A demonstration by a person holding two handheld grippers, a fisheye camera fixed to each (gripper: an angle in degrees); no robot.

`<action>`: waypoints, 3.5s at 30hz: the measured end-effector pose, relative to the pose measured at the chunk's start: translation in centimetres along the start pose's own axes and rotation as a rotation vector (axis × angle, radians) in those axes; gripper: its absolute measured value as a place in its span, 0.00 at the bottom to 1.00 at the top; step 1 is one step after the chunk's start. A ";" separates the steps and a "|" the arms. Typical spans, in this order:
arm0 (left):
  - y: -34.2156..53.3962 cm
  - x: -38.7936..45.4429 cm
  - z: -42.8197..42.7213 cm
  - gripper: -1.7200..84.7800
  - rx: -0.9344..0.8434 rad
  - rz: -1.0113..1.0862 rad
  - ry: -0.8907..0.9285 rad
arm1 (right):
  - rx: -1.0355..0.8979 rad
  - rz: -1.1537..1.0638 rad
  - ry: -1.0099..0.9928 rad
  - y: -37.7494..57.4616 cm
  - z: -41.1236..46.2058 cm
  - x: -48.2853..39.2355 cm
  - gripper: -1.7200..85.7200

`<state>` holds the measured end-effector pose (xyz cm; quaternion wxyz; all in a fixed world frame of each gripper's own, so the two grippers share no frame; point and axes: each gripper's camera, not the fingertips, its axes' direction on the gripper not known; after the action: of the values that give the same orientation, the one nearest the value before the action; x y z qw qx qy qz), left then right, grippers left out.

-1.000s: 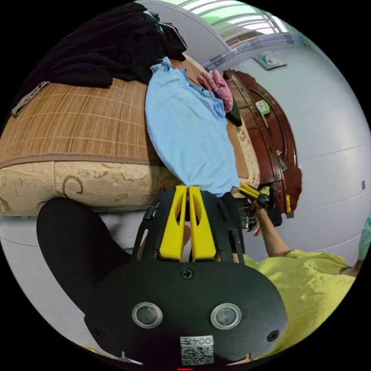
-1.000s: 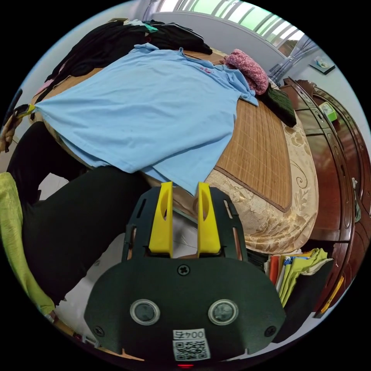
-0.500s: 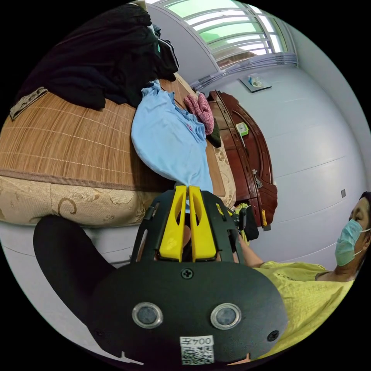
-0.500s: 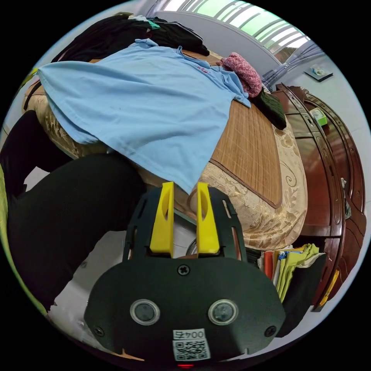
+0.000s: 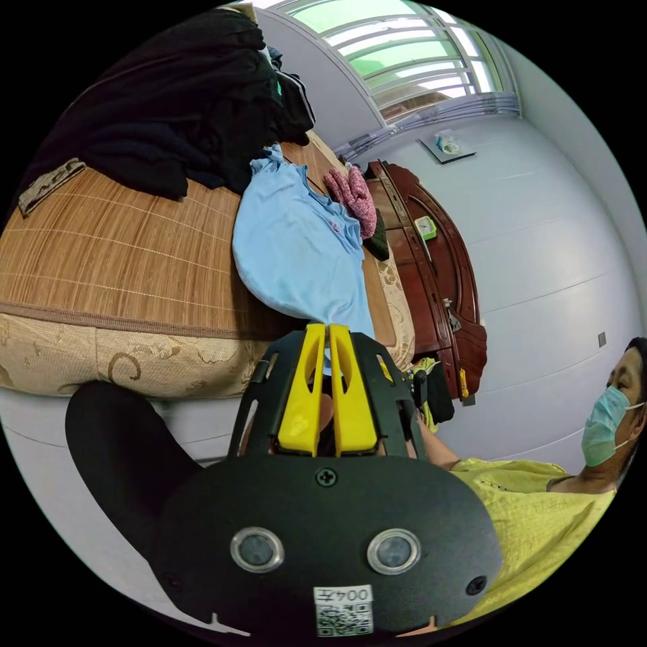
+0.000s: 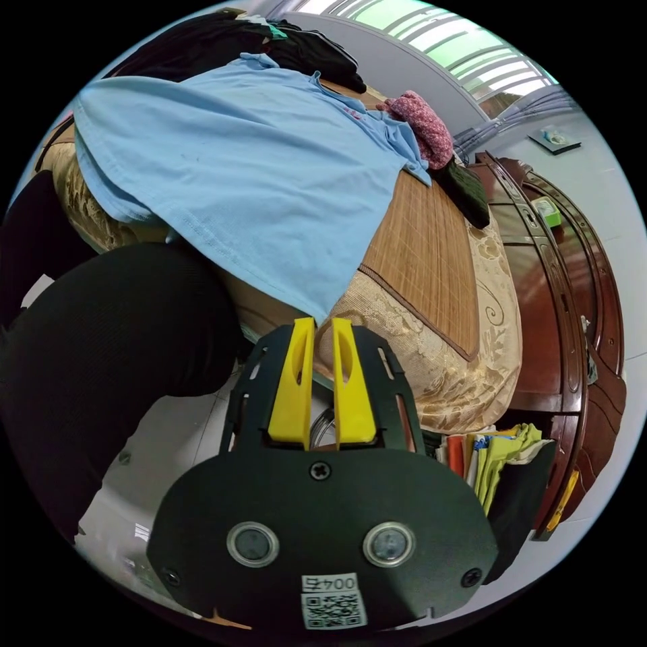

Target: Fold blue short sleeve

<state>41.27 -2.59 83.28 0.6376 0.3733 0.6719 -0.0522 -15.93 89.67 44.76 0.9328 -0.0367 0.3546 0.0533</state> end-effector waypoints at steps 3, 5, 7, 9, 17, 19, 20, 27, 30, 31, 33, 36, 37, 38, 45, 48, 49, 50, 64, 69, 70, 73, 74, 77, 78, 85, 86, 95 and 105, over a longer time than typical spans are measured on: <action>-0.1 -0.4 -0.8 0.03 -0.002 0.001 -0.004 | -0.006 0.014 0.000 0.5 -0.5 0.2 0.08; -0.1 -0.7 -1.2 0.03 -0.002 -0.003 -0.001 | -0.006 0.029 -0.013 0.8 -1.0 0.5 0.08; -0.1 -0.9 -1.9 0.03 -0.002 -0.003 -0.001 | -0.008 0.045 -0.022 1.0 -1.3 0.9 0.08; -0.2 -1.1 -2.4 0.03 -0.009 0.004 -0.011 | -0.007 0.058 -0.040 1.4 -1.8 1.3 0.06; -2.0 -0.6 -6.5 0.03 -0.040 0.096 -0.070 | 0.172 0.147 -0.067 2.8 -14.7 9.5 0.01; -2.6 0.1 -9.6 0.03 -0.024 0.153 -0.094 | 0.233 0.175 -0.071 3.9 -18.6 11.9 0.01; -2.6 0.0 -10.3 0.03 -0.028 0.158 -0.102 | 0.207 0.181 -0.095 4.7 -19.7 13.0 0.01; 0.5 -3.1 -17.7 0.03 0.010 0.099 0.189 | 0.344 0.201 -0.142 9.7 -30.0 16.2 0.01; 0.8 -1.4 -22.0 0.03 0.095 0.141 0.294 | 0.453 0.242 -0.133 11.6 -35.4 17.5 0.01; 0.9 -0.2 -23.7 0.03 0.112 0.177 0.292 | 0.498 0.265 -0.141 12.5 -37.4 18.2 0.01; 1.1 1.8 -26.0 0.03 0.140 0.237 0.265 | 0.563 0.302 -0.161 13.9 -39.9 19.1 0.01; 1.0 4.9 -28.9 0.03 0.199 0.343 0.221 | 0.645 0.353 -0.212 15.2 -42.9 20.6 0.01; 0.6 5.9 -29.6 0.03 0.222 0.382 0.187 | 0.660 0.368 -0.248 15.1 -43.5 21.6 0.01; 0.3 6.3 -29.8 0.03 0.228 0.402 0.165 | 0.662 0.381 -0.280 14.7 -43.9 22.7 0.01; -12.1 7.6 -27.0 0.03 0.213 0.449 0.105 | 0.549 0.385 -0.272 5.1 -42.8 29.7 0.01; -20.6 8.4 -25.3 0.03 0.190 0.430 0.047 | 0.504 0.385 -0.233 -1.0 -42.5 33.8 0.01; -24.3 9.0 -24.9 0.03 0.181 0.417 0.052 | 0.487 0.385 -0.203 -3.5 -42.7 35.5 0.01; -26.2 9.3 -24.8 0.03 0.185 0.407 0.057 | 0.489 0.393 -0.165 -5.7 -43.3 37.2 0.01; -38.1 40.4 -40.0 0.03 0.490 0.896 -0.091 | 0.872 0.544 0.088 -7.6 -66.3 47.3 0.01; -31.1 36.0 -39.0 0.03 0.407 0.913 -0.106 | 0.823 0.415 -0.002 -2.2 -65.0 43.4 0.01; -29.3 34.1 -37.7 0.03 0.364 0.910 -0.130 | 0.779 0.387 -0.013 -1.1 -63.5 42.0 0.01; -25.8 28.1 -33.3 0.03 0.238 0.868 -0.162 | 0.668 0.319 -0.085 1.1 -58.1 38.4 0.01; -25.3 26.7 -32.2 0.03 0.209 0.855 -0.171 | 0.605 0.293 -0.092 1.6 -55.4 36.8 0.01; -23.2 19.8 -26.9 0.03 0.082 0.750 -0.152 | 0.451 0.257 -0.139 2.8 -48.4 32.9 0.01; -22.5 16.8 -24.7 0.03 0.041 0.689 -0.113 | 0.422 0.256 -0.144 3.0 -47.1 32.1 0.01; -19.0 2.4 -12.5 0.03 -0.208 0.436 -0.161 | 0.144 0.211 -0.189 5.5 -32.7 23.1 0.01; -18.7 1.7 -11.9 0.03 -0.218 0.423 -0.165 | 0.104 0.200 -0.194 5.8 -31.0 21.8 0.01; -14.7 0.2 -6.3 0.03 -0.382 0.439 -0.300 | 0.015 0.253 -0.262 8.8 -27.0 18.0 0.01; -10.6 2.5 -7.0 0.03 -0.400 0.520 -0.293 | 0.011 0.270 -0.267 12.1 -29.6 15.9 0.01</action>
<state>29.78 -5.32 78.01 0.7797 0.3880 0.4527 0.1914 -25.06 99.67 11.71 0.9561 0.0238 0.2298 0.1804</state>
